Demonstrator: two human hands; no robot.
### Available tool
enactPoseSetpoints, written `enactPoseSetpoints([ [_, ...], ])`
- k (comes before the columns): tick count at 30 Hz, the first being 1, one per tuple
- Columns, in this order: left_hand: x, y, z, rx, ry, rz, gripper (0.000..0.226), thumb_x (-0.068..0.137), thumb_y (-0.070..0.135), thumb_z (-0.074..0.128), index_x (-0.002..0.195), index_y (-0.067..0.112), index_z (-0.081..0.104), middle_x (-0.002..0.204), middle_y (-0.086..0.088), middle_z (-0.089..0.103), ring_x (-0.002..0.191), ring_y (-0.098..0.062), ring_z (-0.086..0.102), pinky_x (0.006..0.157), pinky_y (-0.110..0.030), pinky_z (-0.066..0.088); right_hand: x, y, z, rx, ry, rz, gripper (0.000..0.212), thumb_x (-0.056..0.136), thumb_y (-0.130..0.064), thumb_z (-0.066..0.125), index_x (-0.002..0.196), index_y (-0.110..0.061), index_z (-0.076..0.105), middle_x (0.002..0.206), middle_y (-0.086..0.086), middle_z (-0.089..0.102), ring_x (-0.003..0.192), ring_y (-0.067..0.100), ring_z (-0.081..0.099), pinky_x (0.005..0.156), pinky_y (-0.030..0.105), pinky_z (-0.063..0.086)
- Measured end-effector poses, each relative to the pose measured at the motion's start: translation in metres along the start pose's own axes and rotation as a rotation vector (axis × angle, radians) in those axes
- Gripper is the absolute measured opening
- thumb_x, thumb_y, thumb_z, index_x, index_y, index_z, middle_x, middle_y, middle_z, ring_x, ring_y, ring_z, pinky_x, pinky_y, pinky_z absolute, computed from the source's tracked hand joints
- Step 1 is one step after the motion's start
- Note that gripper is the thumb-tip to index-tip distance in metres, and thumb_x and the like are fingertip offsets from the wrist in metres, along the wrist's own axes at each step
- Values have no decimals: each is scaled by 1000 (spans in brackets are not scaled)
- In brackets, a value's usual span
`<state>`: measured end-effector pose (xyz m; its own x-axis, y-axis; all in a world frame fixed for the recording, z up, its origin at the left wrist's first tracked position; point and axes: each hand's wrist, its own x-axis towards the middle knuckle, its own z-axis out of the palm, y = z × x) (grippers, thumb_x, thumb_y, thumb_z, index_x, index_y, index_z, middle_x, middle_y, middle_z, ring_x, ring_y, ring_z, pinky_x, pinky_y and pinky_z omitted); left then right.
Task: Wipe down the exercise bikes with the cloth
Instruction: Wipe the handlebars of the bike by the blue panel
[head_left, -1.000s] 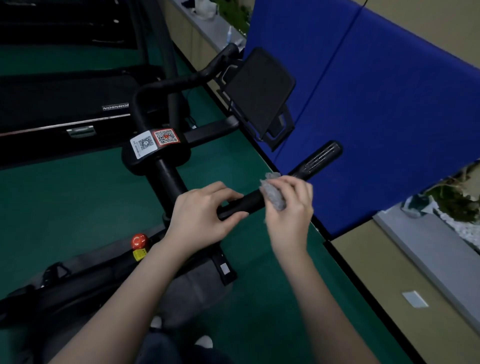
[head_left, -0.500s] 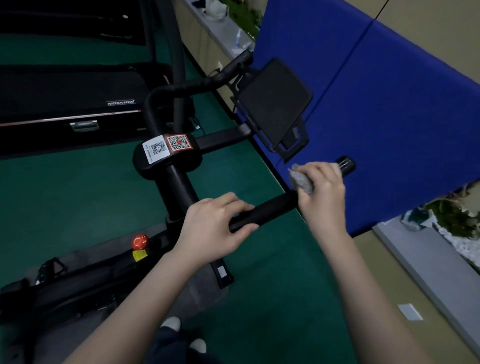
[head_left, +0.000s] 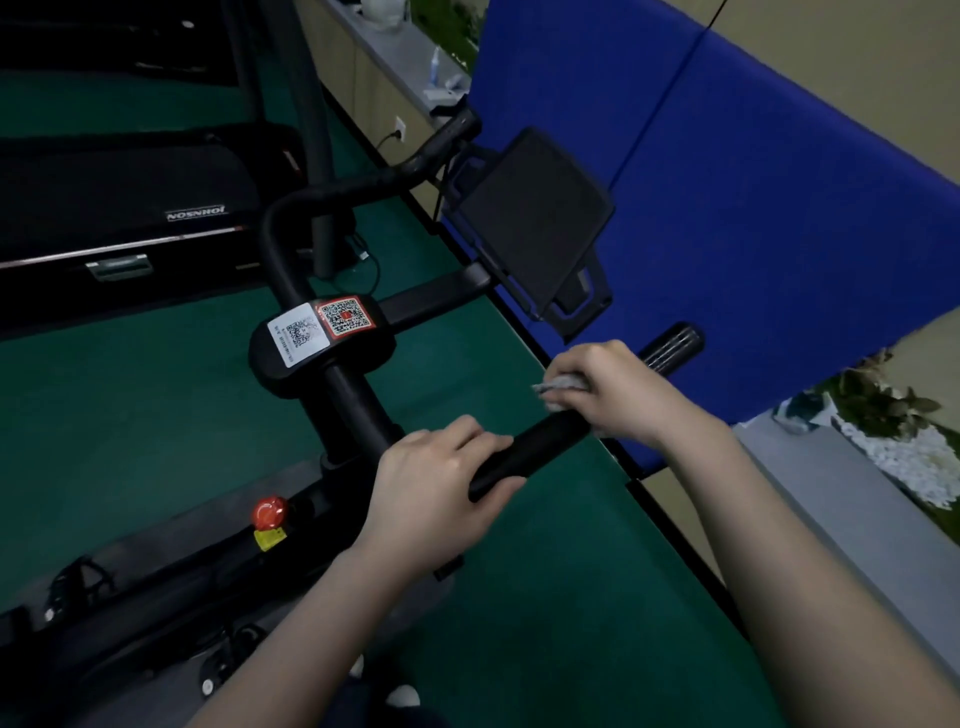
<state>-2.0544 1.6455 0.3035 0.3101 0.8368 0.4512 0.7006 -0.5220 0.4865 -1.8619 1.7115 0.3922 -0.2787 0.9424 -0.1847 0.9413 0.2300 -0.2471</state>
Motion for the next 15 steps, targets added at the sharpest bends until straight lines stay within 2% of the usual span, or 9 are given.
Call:
enactPoseSetpoints([
  [2, 0, -1, 0, -9, -6, 6, 35, 81, 55, 55, 100, 30, 70, 83, 13, 61, 58, -13, 58, 57, -22, 42, 5, 1, -4, -54, -23, 31, 10, 89, -18, 64, 80, -19, 68, 79, -3, 66, 73, 11, 61, 68, 35, 52],
  [5, 1, -1, 1, -22, -11, 5, 35, 80, 54, 55, 99, 28, 70, 82, 12, 61, 57, -14, 58, 56, -22, 42, 8, -9, -3, -3, -130, 29, 11, 90, -22, 65, 80, -18, 68, 70, -8, 63, 63, -1, 56, 58, 21, 44],
  [6, 1, -1, 1, -27, -13, 8, 35, 80, 54, 55, 98, 28, 70, 81, 12, 61, 56, -14, 58, 56, -22, 42, 9, -11, -3, -3, -157, 25, 10, 90, -22, 65, 81, -18, 68, 70, -10, 62, 63, -3, 55, 57, 20, 42],
  [8, 2, -1, 0, -37, -32, 5, 36, 80, 54, 53, 97, 28, 70, 81, 13, 61, 55, -13, 58, 55, -22, 43, 10, -9, -8, -68, -164, 36, 8, 89, -20, 65, 83, -18, 68, 74, -8, 64, 73, 2, 58, 63, 25, 47],
  [10, 3, 0, -3, -47, -68, -7, 38, 81, 56, 49, 98, 28, 69, 81, 13, 60, 54, -13, 57, 53, -22, 44, 8, -1, -14, -171, -86, 53, 8, 88, -15, 64, 82, -18, 68, 80, -4, 64, 83, 15, 60, 71, 33, 50],
  [13, 6, 1, -5, -40, -105, -10, 40, 81, 58, 45, 95, 28, 67, 79, 12, 58, 56, -13, 58, 52, -26, 48, -2, 7, -8, -213, 104, 10, 5, 85, -10, 65, 83, -13, 69, 84, 2, 64, 88, 20, 55, 76, 30, 43],
  [15, 11, 1, -6, -4, -130, 21, 44, 81, 59, 43, 95, 24, 66, 79, 10, 58, 66, -15, 59, 57, -28, 49, -9, 7, 6, -176, 165, -69, 4, 85, -9, 67, 88, -10, 70, 87, 5, 65, 88, 23, 53, 78, 31, 42],
])
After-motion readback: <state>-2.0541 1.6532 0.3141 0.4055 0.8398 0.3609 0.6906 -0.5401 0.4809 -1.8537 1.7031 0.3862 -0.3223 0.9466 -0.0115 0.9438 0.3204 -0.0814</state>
